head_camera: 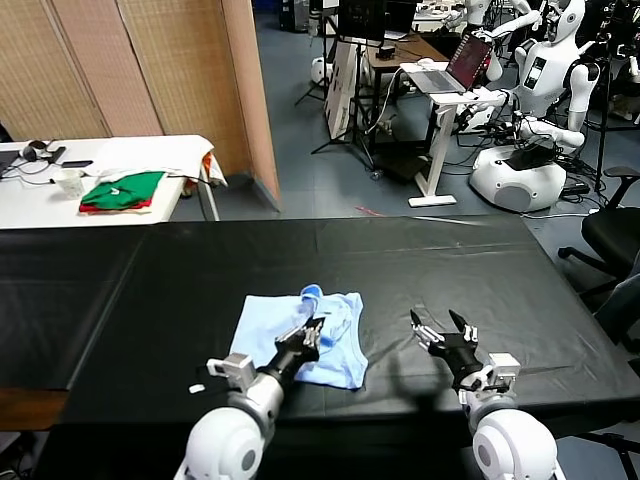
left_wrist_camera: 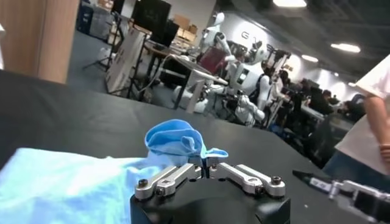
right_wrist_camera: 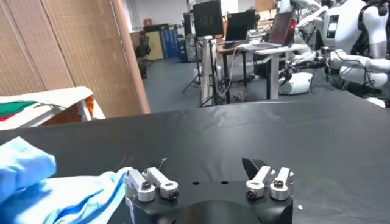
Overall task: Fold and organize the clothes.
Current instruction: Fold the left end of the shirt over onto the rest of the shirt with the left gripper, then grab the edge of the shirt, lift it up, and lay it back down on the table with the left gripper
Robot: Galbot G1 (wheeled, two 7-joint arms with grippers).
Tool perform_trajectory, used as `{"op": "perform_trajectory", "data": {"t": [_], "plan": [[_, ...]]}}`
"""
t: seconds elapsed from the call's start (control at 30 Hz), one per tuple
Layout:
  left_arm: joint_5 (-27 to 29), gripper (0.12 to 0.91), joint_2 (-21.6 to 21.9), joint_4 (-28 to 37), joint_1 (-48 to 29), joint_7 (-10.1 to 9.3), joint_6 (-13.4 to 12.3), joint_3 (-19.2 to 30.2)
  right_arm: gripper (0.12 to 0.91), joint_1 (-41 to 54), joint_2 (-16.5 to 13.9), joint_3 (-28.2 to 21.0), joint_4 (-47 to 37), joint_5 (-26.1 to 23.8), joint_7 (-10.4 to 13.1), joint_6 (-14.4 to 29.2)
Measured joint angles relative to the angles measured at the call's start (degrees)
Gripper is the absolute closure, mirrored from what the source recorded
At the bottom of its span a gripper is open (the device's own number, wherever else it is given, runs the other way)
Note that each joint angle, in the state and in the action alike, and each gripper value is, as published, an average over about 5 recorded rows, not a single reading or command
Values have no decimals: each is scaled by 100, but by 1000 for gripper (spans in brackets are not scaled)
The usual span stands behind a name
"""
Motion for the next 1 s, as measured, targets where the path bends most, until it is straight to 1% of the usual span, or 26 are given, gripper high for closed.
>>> {"op": "perform_trajectory", "data": {"t": [0.33, 0.4, 0.43, 0.5, 0.53, 0.57, 0.63, 0.67, 0.77, 0.8, 0.87, 0.93, 1.0], "plan": [[318, 859, -218, 262, -21, 8, -59, 165, 118, 18, -9, -20, 7, 2, -5, -4], [372, 832, -255, 307, -34, -2, -107, 205, 118, 15, -24, -35, 9, 2, -14, -3], [386, 799, -278, 332, -49, -3, -132, 228, 118, 9, -38, -45, 13, 2, -23, -2], [397, 697, -337, 400, -92, 4, -182, 276, 118, -15, -84, -70, 30, 2, -58, 6], [389, 640, -372, 434, -111, 8, -199, 302, 118, -32, -112, -85, 44, 5, -84, 14], [371, 564, -410, 467, -125, 12, -212, 328, 118, -51, -142, -102, 63, 10, -115, 25], [314, 451, -489, 517, -132, 20, -227, 382, 118, -85, -204, -137, 105, 29, -175, 50], [289, 375, -528, 531, -125, 23, -230, 409, 118, -95, -231, -155, 124, 39, -198, 59], [254, 212, -614, 542, -99, 32, -230, 464, 118, -88, -298, -218, 157, 56, -229, 69], [262, 175, -624, 534, -94, 34, -229, 467, 118, -72, -318, -244, 153, 53, -232, 68], [311, 137, -611, 497, -97, 43, -232, 443, 118, -21, -358, -315, 123, 40, -233, 64], [416, 127, -556, 424, -114, 80, -258, 379, 118, 53, -388, -404, 68, 19, -235, 58], [578, 124, -456, 330, -125, 169, -329, 271, 118, 136, -403, -498, 5, 3, -246, 54]]}}
